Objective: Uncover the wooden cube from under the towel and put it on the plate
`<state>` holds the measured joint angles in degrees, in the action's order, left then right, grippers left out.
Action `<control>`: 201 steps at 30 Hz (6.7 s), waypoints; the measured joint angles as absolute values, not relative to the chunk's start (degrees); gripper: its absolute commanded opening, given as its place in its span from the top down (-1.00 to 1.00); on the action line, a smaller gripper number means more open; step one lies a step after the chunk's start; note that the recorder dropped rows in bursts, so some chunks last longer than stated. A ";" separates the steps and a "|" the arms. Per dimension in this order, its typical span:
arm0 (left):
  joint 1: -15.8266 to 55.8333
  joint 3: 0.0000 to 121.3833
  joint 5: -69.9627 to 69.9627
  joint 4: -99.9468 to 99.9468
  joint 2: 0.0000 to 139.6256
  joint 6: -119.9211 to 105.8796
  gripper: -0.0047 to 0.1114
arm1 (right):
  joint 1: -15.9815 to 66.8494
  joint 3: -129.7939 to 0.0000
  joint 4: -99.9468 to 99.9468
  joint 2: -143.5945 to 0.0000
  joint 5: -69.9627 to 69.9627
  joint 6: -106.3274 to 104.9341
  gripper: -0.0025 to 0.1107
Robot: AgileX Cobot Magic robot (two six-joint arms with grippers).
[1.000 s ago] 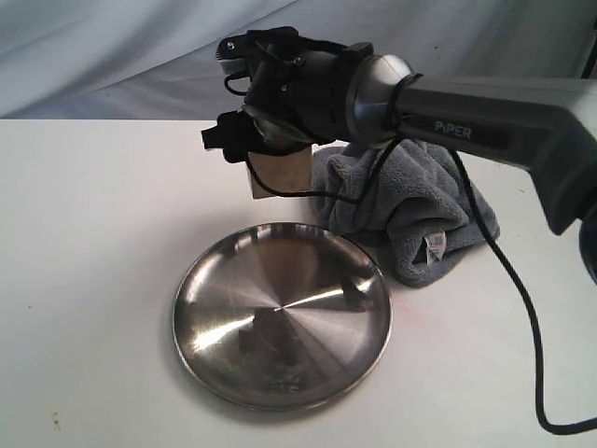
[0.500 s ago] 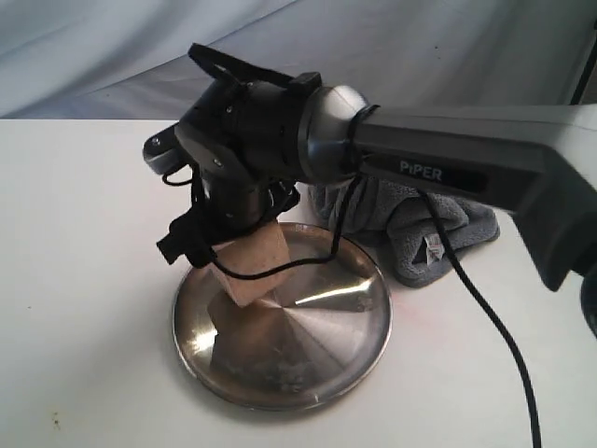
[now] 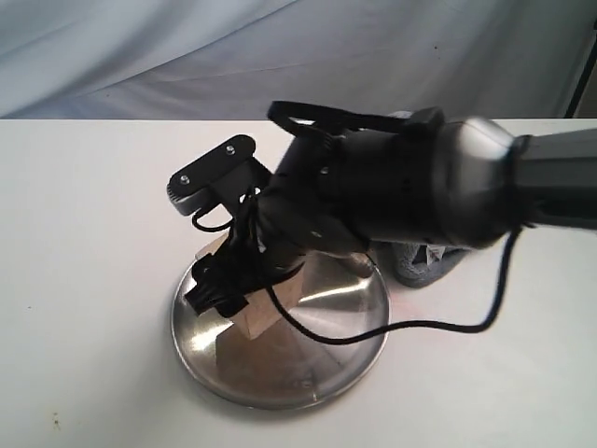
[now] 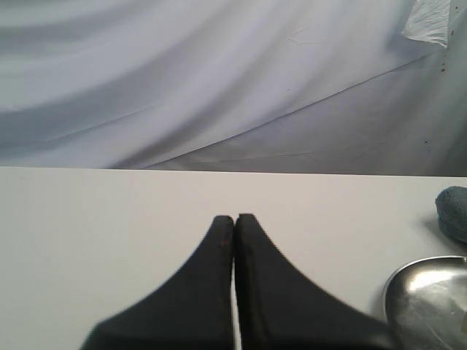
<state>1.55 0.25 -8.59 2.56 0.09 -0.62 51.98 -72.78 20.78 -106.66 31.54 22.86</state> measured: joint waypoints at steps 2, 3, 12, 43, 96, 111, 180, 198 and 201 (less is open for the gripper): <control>1.55 0.25 -8.59 2.56 0.09 -0.62 0.89 | 51.98 -69.07 22.96 -104.83 27.67 24.89 -0.01; 1.55 0.25 -8.59 2.56 0.09 -0.62 0.89 | 51.98 -67.65 24.35 -104.51 26.17 26.14 -0.01; 1.55 0.25 -8.59 2.56 0.09 -0.62 0.89 | 51.98 -59.50 36.98 -104.27 19.81 43.32 -0.01; 1.55 0.25 -8.59 2.56 0.09 -0.62 0.89 | 51.98 -59.39 43.55 -104.77 21.24 55.45 -0.27; 1.55 0.25 -8.59 2.56 0.09 -0.62 0.89 | 46.57 -59.39 79.21 -87.98 23.28 93.23 0.96; 1.55 0.25 -8.59 2.56 0.09 -0.62 0.89 | 19.12 -59.39 20.05 -80.91 0.57 15.23 0.96; 1.55 0.25 -8.59 2.56 0.09 -0.62 0.89 | -0.15 -6.51 -7.48 -0.20 7.26 -2.14 0.96; 1.55 0.25 -8.59 2.56 0.09 -0.62 0.89 | -0.15 -0.20 2.24 -0.30 3.87 -2.61 0.96; 1.55 0.25 -8.59 2.56 0.09 -0.62 0.89 | -0.15 -0.20 3.01 -0.30 4.41 -3.55 0.96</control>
<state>1.55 0.25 -8.59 2.56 0.09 -0.62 -0.15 -0.20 3.01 -0.30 4.41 -3.55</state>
